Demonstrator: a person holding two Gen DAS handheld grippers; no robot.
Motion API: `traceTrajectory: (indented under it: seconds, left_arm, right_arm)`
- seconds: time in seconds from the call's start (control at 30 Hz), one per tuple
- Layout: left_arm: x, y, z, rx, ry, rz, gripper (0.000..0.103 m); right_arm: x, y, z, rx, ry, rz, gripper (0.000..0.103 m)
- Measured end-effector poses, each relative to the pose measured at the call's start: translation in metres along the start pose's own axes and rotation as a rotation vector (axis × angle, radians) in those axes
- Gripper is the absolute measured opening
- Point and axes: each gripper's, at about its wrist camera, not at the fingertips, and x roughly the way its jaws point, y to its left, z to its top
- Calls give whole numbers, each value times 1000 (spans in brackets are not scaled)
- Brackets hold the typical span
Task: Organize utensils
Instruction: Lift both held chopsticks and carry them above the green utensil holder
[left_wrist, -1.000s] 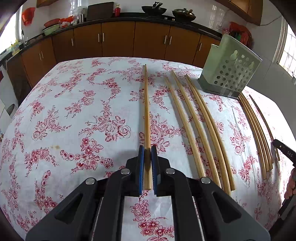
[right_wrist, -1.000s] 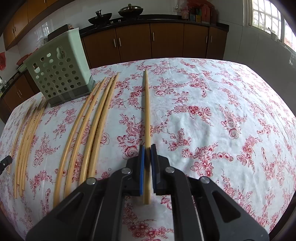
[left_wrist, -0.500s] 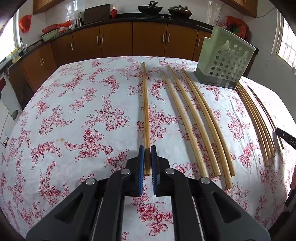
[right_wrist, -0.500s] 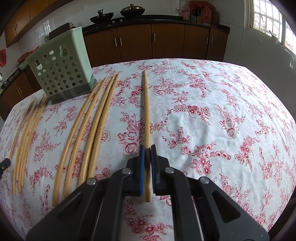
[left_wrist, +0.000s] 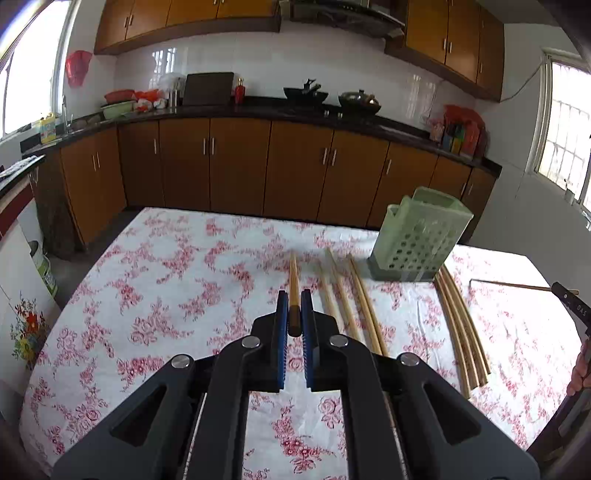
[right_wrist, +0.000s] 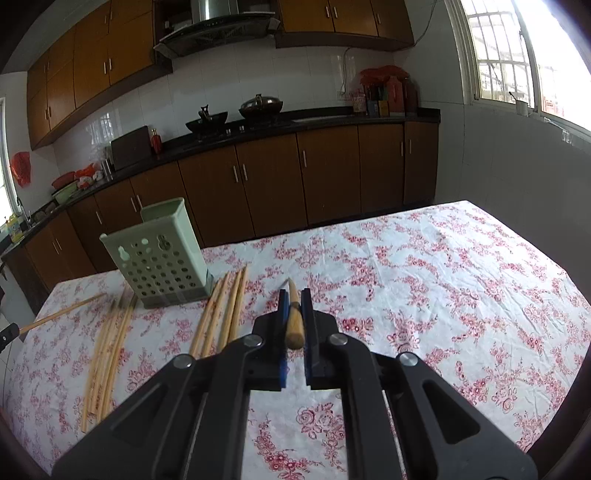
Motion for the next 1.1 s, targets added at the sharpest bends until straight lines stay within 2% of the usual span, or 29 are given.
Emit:
traceTrajectory:
  seconds: [0.2, 0.33, 0.77, 0.97, 1.1]
  left_arm:
    - [-21, 2, 32, -33, -113, -11, 7]
    - [-26, 2, 49, -37, -150, -11, 7]
    - [-18, 0, 69, -37, -183, 11, 7]
    - [-10, -2, 78, -44, -211, 32, 7]
    - [-17, 0, 100, -80, -236, 23, 7]
  right_arm:
    - [-17, -1, 23, 16, -87, 16, 8]
    - [-21, 0, 33, 12, -112, 21, 8]
    - [-18, 10, 49, -4, -131, 19, 7]
    - [-18, 21, 70, -20, -160, 22, 7]
    - [-27, 29, 96, -13, -204, 61, 7]
